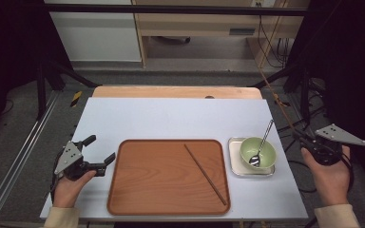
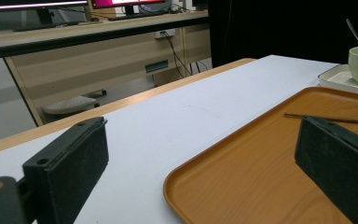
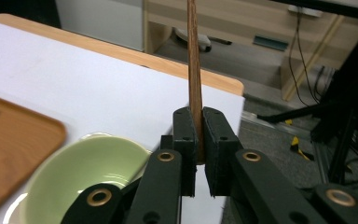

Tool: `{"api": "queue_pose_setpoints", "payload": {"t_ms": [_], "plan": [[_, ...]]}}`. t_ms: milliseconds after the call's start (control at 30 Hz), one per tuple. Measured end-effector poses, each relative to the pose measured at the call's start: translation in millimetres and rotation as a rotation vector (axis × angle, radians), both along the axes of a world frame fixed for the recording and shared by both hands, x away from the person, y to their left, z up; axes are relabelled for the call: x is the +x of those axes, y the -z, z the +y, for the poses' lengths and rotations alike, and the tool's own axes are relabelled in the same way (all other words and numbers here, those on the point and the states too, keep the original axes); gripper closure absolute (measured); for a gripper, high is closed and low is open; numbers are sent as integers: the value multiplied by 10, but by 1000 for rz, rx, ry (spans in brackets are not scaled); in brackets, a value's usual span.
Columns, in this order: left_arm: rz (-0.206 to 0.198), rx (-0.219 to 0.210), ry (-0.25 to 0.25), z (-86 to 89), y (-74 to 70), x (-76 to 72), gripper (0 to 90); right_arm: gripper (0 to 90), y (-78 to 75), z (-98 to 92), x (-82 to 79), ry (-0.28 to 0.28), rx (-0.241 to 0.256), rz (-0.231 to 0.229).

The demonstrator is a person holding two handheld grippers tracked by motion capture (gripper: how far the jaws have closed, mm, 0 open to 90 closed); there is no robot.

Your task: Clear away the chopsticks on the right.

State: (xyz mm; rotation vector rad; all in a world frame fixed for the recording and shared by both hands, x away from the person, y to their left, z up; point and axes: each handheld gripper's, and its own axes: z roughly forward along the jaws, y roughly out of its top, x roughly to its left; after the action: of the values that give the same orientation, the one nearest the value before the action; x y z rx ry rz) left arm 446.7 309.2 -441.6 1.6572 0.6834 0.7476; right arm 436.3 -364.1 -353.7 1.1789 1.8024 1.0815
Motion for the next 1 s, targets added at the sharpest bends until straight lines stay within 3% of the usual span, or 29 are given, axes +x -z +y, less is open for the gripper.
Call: {"api": "queue_pose_setpoints", "payload": {"t_ms": [167,300,533,1000], "plan": [[-2,-4,-3,14,-8,-3,23,847,-89,261,-94,-52,4,-23],[-3,-5,-4,18,-11,-4,23,846,-92,455,-177,-95,1,-17],[-6,-14,-6,17,-16,-7,23,846,13,746,-275,-149,-15,26],[-8,-14,-6,21,-20,-7,23,847,266,1099,-382,-230,-50,92]]}}
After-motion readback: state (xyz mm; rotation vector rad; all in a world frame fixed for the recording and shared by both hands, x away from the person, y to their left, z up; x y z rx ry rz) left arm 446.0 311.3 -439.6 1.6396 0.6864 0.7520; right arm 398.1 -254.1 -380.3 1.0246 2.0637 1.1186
